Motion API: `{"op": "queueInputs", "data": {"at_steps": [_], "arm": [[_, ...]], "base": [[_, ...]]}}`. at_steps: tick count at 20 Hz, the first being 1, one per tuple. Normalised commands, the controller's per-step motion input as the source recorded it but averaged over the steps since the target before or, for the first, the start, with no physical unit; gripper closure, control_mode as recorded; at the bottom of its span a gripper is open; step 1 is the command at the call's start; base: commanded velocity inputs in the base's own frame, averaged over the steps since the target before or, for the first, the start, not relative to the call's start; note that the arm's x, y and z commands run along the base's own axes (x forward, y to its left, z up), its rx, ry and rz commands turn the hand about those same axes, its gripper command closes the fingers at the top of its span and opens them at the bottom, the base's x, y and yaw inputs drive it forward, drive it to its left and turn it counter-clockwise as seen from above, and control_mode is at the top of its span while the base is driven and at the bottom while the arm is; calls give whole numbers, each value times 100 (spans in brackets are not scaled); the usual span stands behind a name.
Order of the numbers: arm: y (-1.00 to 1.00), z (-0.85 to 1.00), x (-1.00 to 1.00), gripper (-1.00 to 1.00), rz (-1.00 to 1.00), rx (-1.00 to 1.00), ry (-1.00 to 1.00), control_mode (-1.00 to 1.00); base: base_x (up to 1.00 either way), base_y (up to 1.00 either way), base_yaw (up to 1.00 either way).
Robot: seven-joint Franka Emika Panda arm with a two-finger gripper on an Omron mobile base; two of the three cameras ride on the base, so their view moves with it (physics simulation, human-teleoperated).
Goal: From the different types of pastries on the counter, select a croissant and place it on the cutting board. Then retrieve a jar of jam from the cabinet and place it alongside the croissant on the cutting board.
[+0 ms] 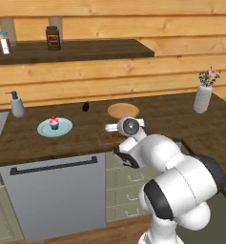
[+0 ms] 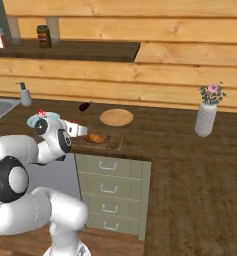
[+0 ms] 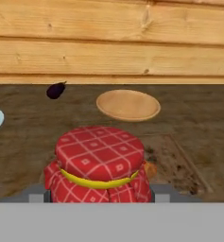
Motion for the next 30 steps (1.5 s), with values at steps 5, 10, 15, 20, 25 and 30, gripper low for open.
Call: {"op": "queueInputs", "data": {"at_steps": [5, 10, 15, 20, 25, 30], "arm": [[60, -58, 34, 100, 4, -9, 3, -100], [3, -98, 36, 100, 2, -2, -9, -100], [-15, -38, 6, 100, 4, 0, -7, -100], [-45, -61, 72, 100, 5, 0, -20, -100], [-20, -51, 45, 100, 2, 0, -11, -100], [0, -100, 7, 100, 0, 0, -5, -100]], "base": [[0, 0, 0], [0, 0, 0], [0, 0, 0], [0, 0, 0], [0, 0, 0], [0, 0, 0]]}}
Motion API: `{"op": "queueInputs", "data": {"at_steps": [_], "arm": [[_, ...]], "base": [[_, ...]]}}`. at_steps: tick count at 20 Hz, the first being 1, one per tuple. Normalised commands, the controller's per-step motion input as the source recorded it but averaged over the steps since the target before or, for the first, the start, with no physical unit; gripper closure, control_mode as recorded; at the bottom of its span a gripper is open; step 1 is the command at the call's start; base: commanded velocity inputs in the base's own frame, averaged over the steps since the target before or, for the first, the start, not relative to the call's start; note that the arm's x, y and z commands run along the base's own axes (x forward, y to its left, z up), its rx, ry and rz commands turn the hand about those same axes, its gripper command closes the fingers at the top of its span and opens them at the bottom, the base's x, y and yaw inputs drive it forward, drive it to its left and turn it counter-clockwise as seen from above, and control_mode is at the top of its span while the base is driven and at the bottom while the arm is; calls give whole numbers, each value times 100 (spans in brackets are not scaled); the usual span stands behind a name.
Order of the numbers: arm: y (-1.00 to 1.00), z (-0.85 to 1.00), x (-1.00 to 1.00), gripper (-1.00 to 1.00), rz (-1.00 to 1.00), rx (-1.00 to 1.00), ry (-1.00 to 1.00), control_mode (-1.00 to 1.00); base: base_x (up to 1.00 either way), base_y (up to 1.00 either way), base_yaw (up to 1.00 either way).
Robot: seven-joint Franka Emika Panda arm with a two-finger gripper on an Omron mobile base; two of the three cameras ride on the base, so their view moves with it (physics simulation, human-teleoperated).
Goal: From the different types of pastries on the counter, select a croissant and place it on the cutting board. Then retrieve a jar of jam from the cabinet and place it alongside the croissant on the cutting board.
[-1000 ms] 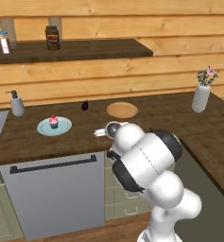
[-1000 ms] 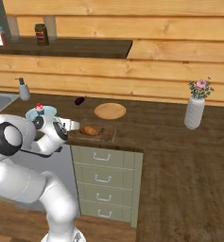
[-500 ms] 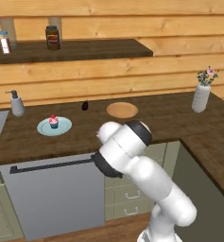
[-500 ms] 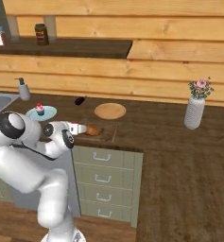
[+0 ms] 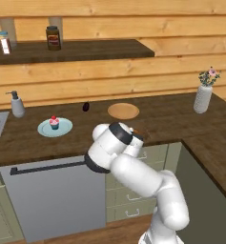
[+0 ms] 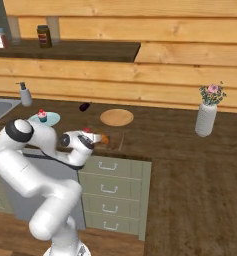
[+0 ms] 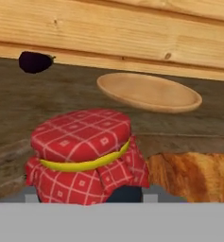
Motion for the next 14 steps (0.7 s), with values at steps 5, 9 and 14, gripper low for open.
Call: {"op": "queueInputs", "data": {"at_steps": [5, 9, 14], "arm": [[20, -61, 21, -100, 0, -1, 3, -100], [13, -3, -6, -100, 0, 0, 4, -100], [0, -10, -58, -100, 0, 0, 0, -100]], "base": [[0, 0, 0], [0, 0, 0], [0, 0, 0]]}}
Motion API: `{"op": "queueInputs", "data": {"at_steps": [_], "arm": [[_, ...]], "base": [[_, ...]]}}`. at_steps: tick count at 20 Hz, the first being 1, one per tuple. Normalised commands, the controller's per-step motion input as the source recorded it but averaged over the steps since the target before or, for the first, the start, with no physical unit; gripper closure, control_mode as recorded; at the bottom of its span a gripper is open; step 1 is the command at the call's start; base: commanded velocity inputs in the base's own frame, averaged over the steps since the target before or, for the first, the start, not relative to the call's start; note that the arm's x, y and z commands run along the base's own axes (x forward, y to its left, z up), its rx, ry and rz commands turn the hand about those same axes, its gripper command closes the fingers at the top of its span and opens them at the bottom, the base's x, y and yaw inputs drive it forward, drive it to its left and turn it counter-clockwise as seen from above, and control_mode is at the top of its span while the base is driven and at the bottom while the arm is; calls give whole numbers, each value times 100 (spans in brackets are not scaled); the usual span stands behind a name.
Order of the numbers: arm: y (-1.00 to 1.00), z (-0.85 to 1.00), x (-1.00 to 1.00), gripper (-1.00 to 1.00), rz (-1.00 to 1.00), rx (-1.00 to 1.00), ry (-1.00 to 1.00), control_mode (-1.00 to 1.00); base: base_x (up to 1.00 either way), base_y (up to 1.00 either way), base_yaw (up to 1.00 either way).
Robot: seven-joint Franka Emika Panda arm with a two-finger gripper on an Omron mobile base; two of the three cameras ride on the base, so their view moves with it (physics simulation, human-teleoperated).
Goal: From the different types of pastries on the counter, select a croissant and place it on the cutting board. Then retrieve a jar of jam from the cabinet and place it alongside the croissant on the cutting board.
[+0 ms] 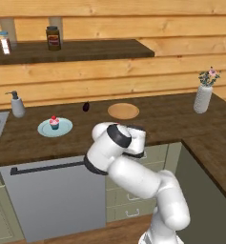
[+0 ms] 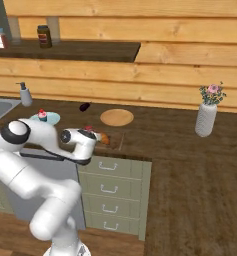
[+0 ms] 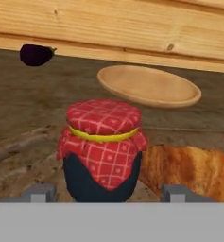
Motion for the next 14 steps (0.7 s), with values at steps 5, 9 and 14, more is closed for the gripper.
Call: {"op": "queueInputs", "data": {"at_steps": [5, 9, 14], "arm": [[14, -7, -84, -100, 2, 0, 0, -100], [26, 13, -100, -100, 8, -4, -5, -100], [1, 49, -100, -100, 5, -12, -27, -100]], "base": [[0, 0, 0], [0, 0, 0], [0, 0, 0]]}}
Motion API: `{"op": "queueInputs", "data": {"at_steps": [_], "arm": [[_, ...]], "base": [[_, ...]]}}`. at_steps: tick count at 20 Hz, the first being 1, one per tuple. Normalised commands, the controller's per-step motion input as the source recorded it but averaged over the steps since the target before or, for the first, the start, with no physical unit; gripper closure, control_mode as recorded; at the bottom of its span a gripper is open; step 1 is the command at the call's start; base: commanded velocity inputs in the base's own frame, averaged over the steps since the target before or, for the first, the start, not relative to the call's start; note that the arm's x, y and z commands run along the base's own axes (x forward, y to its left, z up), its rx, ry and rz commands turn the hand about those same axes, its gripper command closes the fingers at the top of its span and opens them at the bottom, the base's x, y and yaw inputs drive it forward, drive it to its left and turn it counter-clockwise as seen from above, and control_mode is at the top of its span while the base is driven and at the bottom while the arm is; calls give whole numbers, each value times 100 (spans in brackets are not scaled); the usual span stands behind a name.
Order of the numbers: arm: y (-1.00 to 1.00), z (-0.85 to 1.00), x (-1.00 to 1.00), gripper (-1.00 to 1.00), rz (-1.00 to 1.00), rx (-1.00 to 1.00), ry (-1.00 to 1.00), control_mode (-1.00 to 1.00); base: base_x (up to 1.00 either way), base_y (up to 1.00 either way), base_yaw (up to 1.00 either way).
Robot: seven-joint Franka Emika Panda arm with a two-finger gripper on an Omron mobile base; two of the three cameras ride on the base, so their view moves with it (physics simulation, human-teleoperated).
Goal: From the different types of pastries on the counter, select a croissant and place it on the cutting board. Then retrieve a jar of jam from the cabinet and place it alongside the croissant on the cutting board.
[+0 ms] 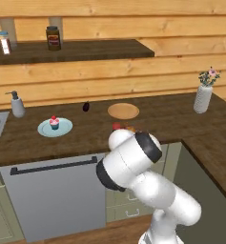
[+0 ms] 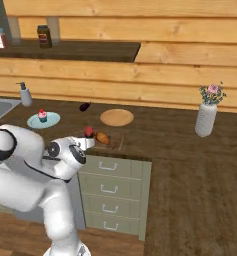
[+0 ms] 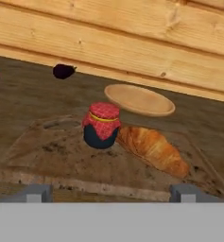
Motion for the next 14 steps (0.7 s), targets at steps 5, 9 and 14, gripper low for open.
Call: {"op": "queueInputs", "data": {"at_steps": [5, 9, 14], "arm": [[0, 67, -100, -100, 4, -12, -32, -100], [0, 68, -100, -100, 4, -11, -34, -100], [-15, 42, -100, -100, 1, 0, -27, -100]], "base": [[0, 0, 0], [0, 0, 0], [0, 0, 0]]}}
